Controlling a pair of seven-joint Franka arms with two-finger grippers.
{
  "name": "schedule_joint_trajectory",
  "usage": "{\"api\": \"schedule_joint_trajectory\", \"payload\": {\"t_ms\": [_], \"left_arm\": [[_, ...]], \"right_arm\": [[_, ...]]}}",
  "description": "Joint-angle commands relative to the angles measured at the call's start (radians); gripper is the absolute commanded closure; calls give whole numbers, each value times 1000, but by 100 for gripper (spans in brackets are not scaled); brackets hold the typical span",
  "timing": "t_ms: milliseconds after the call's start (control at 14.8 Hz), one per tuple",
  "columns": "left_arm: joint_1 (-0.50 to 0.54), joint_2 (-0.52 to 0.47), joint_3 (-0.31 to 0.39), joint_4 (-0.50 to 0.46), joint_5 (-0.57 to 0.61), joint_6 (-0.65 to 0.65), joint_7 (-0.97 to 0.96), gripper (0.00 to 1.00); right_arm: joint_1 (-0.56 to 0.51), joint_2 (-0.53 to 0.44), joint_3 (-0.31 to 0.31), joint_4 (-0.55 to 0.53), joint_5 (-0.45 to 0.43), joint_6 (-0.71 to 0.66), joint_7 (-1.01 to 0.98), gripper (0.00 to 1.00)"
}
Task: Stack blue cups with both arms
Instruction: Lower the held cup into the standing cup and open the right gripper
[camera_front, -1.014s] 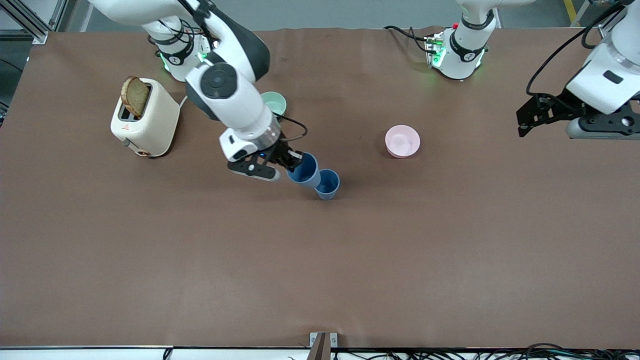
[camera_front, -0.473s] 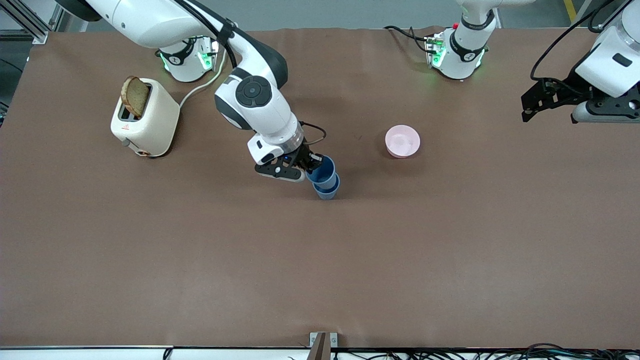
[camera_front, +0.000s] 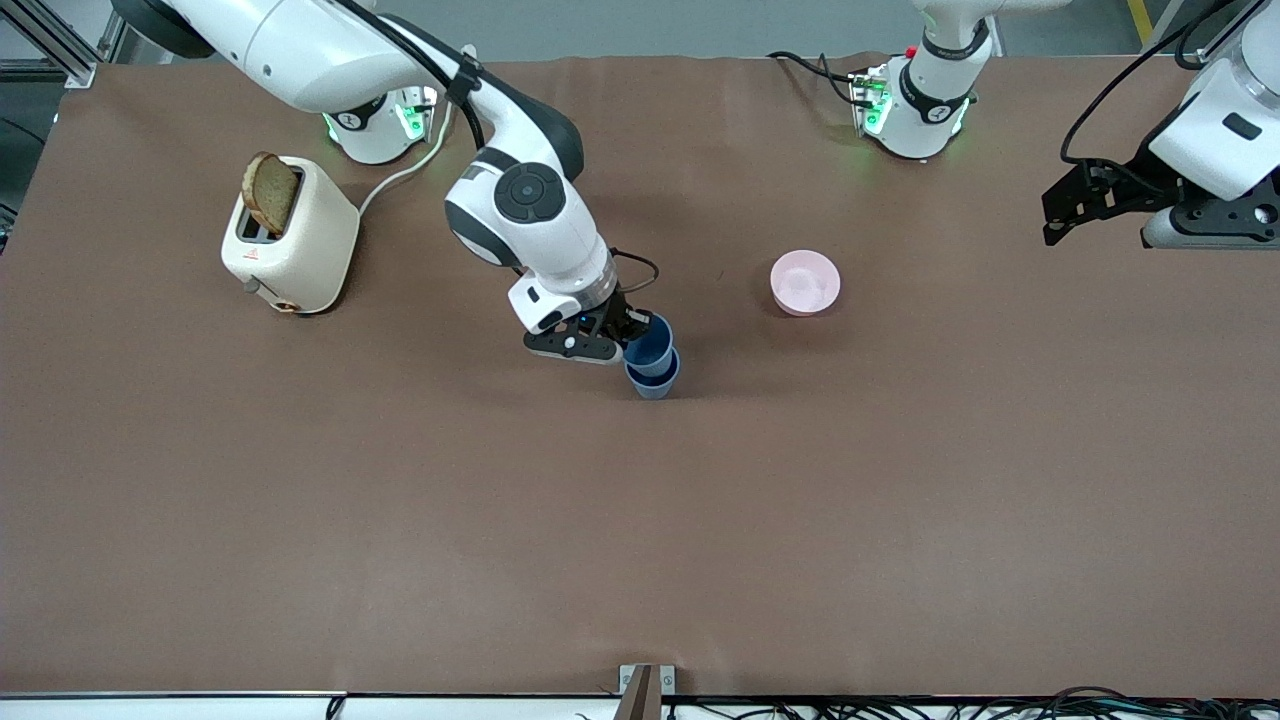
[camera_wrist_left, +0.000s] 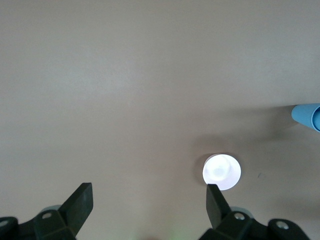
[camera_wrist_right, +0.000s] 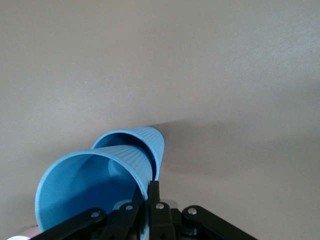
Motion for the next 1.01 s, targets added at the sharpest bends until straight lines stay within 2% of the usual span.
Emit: {"api": "schedule_joint_trajectory", "payload": {"t_ms": [0,203,405,676,743,878,946], "left_arm": [[2,-17,5,0,-12,-23,15,0],[2,-17,5,0,-12,-19,15,0],[2,-18,5,-1,-15,-20,15,0],[0,-6,5,-4,-15,-17,15,0],[2,-5,5,-3,-16,-14,15,0],[0,-2,5,-1,-15,-13,15,0],[2,-3,5,-1,-16,-11,15,0]], "right_arm": [[14,23,2,7,-33,30,24,98],[29,46,-24,7,-58,62,24,90],[22,43,-24,12,-59,59,21,72],[-14,14,-14,30,-52,41,10,62],[-33,-27,-14,30,-52,6,7,45],[-84,-112,-3,32,-50,-98,-3,3],[-98,-149,-7,33,-49,-152,-14,0]]}}
